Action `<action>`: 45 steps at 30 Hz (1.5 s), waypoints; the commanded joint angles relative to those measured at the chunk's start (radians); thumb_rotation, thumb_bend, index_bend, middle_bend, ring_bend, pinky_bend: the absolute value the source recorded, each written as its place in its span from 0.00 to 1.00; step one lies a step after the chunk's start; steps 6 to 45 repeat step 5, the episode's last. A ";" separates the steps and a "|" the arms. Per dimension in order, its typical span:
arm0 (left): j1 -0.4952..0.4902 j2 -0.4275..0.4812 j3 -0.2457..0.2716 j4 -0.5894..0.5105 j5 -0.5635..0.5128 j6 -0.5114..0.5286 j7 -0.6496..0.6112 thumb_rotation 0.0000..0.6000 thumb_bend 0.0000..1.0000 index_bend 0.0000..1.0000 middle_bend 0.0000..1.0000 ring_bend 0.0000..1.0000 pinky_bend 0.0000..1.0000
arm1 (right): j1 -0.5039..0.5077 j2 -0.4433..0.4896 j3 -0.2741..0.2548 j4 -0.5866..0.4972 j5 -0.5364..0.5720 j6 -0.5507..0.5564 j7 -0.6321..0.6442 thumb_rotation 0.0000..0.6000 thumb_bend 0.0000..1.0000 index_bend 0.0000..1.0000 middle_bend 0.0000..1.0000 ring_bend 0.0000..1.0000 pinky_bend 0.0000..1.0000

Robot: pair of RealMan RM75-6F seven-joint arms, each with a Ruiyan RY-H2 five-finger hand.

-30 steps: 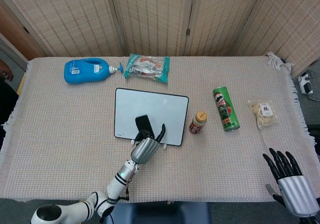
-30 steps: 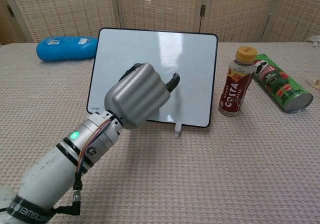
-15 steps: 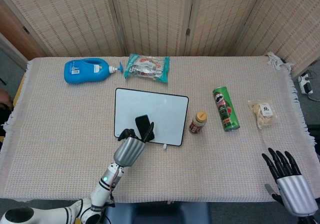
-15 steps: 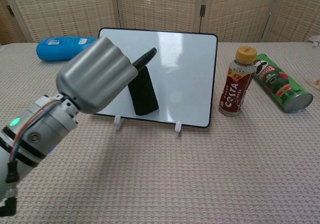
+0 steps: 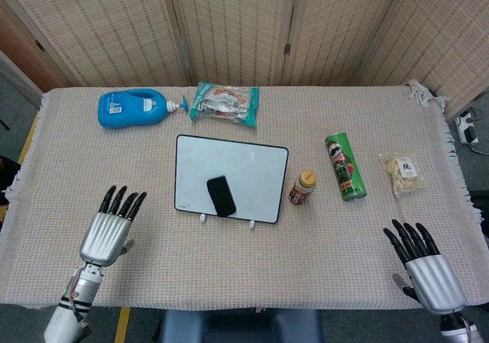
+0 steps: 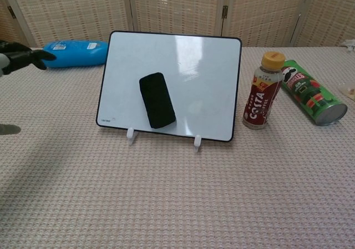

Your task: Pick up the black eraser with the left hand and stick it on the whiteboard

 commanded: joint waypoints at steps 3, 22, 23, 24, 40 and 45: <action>0.215 0.071 0.068 0.074 -0.074 0.126 -0.364 1.00 0.15 0.00 0.03 0.00 0.00 | 0.029 0.002 0.012 0.007 0.004 -0.022 0.029 1.00 0.29 0.00 0.00 0.03 0.00; 0.234 0.074 0.065 0.084 -0.031 0.172 -0.394 1.00 0.15 0.00 0.02 0.00 0.00 | 0.041 0.005 0.014 0.006 0.012 -0.043 0.035 1.00 0.29 0.00 0.00 0.03 0.00; 0.234 0.074 0.065 0.084 -0.031 0.172 -0.394 1.00 0.15 0.00 0.02 0.00 0.00 | 0.041 0.005 0.014 0.006 0.012 -0.043 0.035 1.00 0.29 0.00 0.00 0.03 0.00; 0.234 0.074 0.065 0.084 -0.031 0.172 -0.394 1.00 0.15 0.00 0.02 0.00 0.00 | 0.041 0.005 0.014 0.006 0.012 -0.043 0.035 1.00 0.29 0.00 0.00 0.03 0.00; 0.234 0.074 0.065 0.084 -0.031 0.172 -0.394 1.00 0.15 0.00 0.02 0.00 0.00 | 0.041 0.005 0.014 0.006 0.012 -0.043 0.035 1.00 0.29 0.00 0.00 0.03 0.00; 0.234 0.074 0.065 0.084 -0.031 0.172 -0.394 1.00 0.15 0.00 0.02 0.00 0.00 | 0.041 0.005 0.014 0.006 0.012 -0.043 0.035 1.00 0.29 0.00 0.00 0.03 0.00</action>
